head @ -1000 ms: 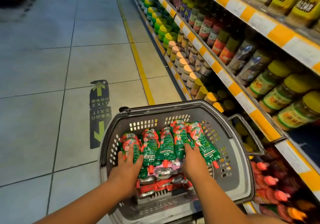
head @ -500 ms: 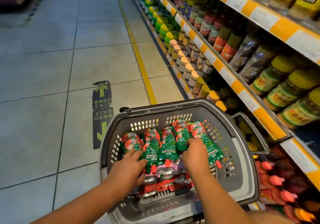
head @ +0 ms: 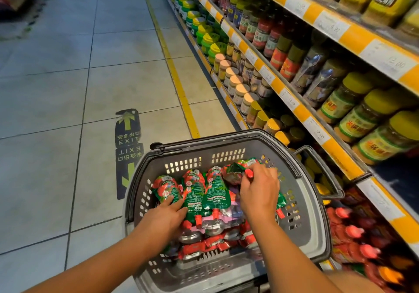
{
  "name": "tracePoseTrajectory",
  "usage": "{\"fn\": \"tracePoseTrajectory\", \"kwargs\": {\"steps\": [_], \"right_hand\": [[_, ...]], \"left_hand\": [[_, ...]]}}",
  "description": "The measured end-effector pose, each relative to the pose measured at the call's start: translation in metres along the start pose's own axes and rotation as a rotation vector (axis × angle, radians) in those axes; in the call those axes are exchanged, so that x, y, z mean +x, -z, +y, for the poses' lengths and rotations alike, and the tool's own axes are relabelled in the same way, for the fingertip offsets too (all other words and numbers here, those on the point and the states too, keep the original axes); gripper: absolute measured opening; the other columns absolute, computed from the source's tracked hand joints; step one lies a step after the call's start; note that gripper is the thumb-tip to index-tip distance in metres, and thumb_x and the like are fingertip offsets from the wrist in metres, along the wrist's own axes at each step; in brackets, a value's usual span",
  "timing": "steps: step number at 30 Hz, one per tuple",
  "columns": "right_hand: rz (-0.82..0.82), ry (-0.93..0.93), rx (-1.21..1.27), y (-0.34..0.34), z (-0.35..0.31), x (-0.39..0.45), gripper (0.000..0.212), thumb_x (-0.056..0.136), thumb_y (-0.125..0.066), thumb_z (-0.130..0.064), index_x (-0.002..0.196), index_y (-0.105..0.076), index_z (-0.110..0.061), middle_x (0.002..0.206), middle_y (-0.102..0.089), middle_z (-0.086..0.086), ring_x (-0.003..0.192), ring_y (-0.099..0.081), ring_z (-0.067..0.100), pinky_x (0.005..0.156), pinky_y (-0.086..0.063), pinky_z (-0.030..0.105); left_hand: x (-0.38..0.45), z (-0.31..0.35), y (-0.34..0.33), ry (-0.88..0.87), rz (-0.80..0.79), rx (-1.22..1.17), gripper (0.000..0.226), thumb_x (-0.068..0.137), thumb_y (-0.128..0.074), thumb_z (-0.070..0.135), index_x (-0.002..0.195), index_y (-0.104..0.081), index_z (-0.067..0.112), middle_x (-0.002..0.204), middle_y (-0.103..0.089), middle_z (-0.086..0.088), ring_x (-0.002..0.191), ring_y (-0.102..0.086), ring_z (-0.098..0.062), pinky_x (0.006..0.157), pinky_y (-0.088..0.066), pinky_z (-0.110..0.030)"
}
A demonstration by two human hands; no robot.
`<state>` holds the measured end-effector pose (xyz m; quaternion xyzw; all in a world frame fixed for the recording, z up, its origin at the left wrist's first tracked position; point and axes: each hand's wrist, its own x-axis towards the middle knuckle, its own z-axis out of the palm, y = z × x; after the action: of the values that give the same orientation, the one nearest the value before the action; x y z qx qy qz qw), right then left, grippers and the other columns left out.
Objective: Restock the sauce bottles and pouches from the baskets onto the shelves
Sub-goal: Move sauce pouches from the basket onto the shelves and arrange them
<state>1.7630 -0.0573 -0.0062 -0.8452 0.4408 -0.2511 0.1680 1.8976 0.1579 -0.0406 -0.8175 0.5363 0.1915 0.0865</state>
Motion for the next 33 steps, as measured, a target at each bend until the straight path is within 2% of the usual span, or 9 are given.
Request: {"fn": "tracePoseTrajectory", "kwargs": {"steps": [3,7,10,12,14,16,20,23,33], "right_hand": [[0.007,-0.041,0.217,0.001,0.000,0.001,0.015,0.096,-0.064,-0.014,0.089,-0.057,-0.026,0.086,-0.048,-0.023,0.087,-0.043,0.013,0.072,-0.038,0.031],[-0.002,-0.170,0.357,0.005,0.000,0.002,0.017,0.098,-0.065,-0.015,0.089,-0.059,-0.029,0.080,-0.060,-0.014,0.071,-0.056,0.008,0.055,-0.037,0.021],[0.038,-0.256,0.437,0.010,0.000,0.004,0.021,0.095,-0.070,-0.014,0.084,-0.064,-0.031,0.077,-0.063,-0.015,0.074,-0.061,-0.004,0.054,-0.040,0.011],[0.060,-0.356,0.535,0.014,0.002,0.006,0.014,0.094,-0.073,-0.016,0.089,-0.071,-0.028,0.086,-0.069,-0.012,0.082,-0.065,0.002,0.068,-0.052,0.018],[0.095,-0.440,0.593,0.021,0.003,0.007,0.010,0.093,-0.076,-0.018,0.094,-0.073,-0.027,0.092,-0.071,-0.013,0.090,-0.066,0.007,0.081,-0.060,0.039],[0.135,-0.491,0.645,0.029,0.005,0.006,0.012,0.092,-0.078,-0.018,0.094,-0.072,-0.028,0.092,-0.070,-0.016,0.090,-0.066,0.005,0.084,-0.061,0.044],[0.183,-0.567,0.670,0.046,0.007,0.001,0.011,0.090,-0.080,-0.024,0.099,-0.074,-0.021,0.098,-0.074,-0.006,0.096,-0.071,0.019,0.084,-0.060,0.045],[0.204,-0.571,0.660,0.061,0.006,-0.002,0.031,0.089,-0.081,-0.028,0.114,-0.077,-0.010,0.116,-0.074,0.007,0.110,-0.068,0.025,0.086,-0.057,0.042],[0.352,-0.502,0.662,0.156,0.028,-0.025,0.034,0.087,-0.081,-0.038,0.111,-0.079,-0.014,0.106,-0.077,-0.001,0.100,-0.071,0.018,0.084,-0.059,0.041]], "left_hand": [[-0.007,-0.010,0.009,-0.046,0.070,-0.015,0.059,0.102,-0.054,0.042,0.157,-0.036,0.032,0.168,-0.025,0.011,0.153,-0.028,-0.018,0.117,-0.041,-0.037],[-0.023,-0.028,0.020,-0.083,0.288,-0.187,0.056,0.095,-0.067,0.027,0.147,-0.051,0.039,0.156,-0.046,0.015,0.138,-0.051,-0.009,0.110,-0.047,-0.028],[-0.029,-0.042,0.043,0.017,0.457,-0.492,0.029,0.102,-0.060,0.031,0.123,-0.064,0.051,0.117,-0.071,0.025,0.105,-0.068,0.002,0.084,-0.058,-0.024],[-0.029,-0.050,0.059,0.125,0.564,-0.693,0.026,0.101,-0.060,0.033,0.108,-0.063,0.057,0.094,-0.071,0.030,0.085,-0.067,0.007,0.065,-0.054,-0.015],[-0.029,-0.056,0.071,0.200,0.664,-0.852,0.027,0.101,-0.061,0.031,0.102,-0.064,0.058,0.088,-0.072,0.026,0.083,-0.067,0.005,0.063,-0.056,-0.021],[-0.030,-0.058,0.082,0.241,0.706,-1.004,0.030,0.101,-0.061,0.033,0.102,-0.065,0.062,0.094,-0.072,0.026,0.091,-0.068,0.002,0.067,-0.058,-0.026],[-0.030,-0.052,0.102,0.201,0.749,-1.122,0.028,0.102,-0.062,0.028,0.103,-0.068,0.056,0.098,-0.073,0.026,0.095,-0.070,-0.001,0.076,-0.061,-0.033],[-0.030,-0.039,0.117,0.140,0.780,-1.167,0.021,0.102,-0.061,0.026,0.104,-0.072,0.044,0.097,-0.076,0.018,0.092,-0.072,-0.005,0.081,-0.062,-0.045],[-0.029,0.041,0.171,-0.132,0.744,-1.219,0.012,0.103,-0.061,0.028,0.097,-0.070,0.034,0.090,-0.076,0.006,0.084,-0.073,-0.017,0.076,-0.061,-0.059]]}}
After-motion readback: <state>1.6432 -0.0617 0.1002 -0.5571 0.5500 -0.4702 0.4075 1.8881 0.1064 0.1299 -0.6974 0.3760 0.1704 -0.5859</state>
